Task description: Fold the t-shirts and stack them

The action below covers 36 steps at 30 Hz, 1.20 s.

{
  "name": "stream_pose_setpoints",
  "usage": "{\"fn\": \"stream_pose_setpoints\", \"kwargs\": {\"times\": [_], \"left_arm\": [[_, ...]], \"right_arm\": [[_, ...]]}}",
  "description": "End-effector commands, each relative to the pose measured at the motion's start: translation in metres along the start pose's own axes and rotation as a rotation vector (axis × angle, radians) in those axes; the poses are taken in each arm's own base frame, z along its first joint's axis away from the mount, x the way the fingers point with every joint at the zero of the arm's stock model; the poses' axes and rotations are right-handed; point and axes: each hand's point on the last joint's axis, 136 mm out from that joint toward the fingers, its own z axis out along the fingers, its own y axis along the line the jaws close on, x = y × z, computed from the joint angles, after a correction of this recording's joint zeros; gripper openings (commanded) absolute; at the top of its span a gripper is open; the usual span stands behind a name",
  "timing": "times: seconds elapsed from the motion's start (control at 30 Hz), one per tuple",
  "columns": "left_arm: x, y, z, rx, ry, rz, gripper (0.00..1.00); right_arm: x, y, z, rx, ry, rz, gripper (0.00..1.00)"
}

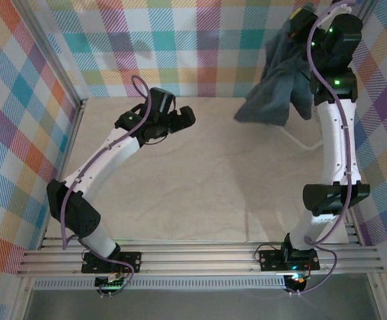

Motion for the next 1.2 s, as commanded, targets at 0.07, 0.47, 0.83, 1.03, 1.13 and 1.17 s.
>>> {"fn": "stream_pose_setpoints", "kwargs": {"times": [0.07, 0.47, 0.83, 1.03, 1.13, 1.17], "left_arm": [[-0.015, 0.035, -0.039, -0.138, -0.111, -0.026, 0.99], [-0.022, 0.086, -0.08, -0.307, -0.219, -0.062, 1.0], [0.049, 0.097, -0.053, -0.228, 0.034, -0.025, 0.9], [0.118, 0.056, 0.001, -0.136, 0.282, 0.114, 0.85], [0.15, 0.037, 0.034, -0.176, 0.361, 0.273, 0.85], [0.161, 0.035, 0.046, -0.211, 0.39, 0.322, 0.86]], "right_arm": [[-0.015, 0.11, -0.032, -0.3, -0.036, -0.03, 0.0], [0.322, 0.123, -0.007, -0.317, 0.731, 0.208, 0.25], [0.397, 0.0, -0.04, 0.049, 0.928, 0.231, 0.65], [0.386, -0.123, -0.095, 0.423, 0.906, 0.22, 0.62], [0.383, -0.151, -0.122, 0.51, 0.908, 0.231, 0.62], [0.383, -0.157, -0.131, 0.537, 0.909, 0.229, 0.62]]}}
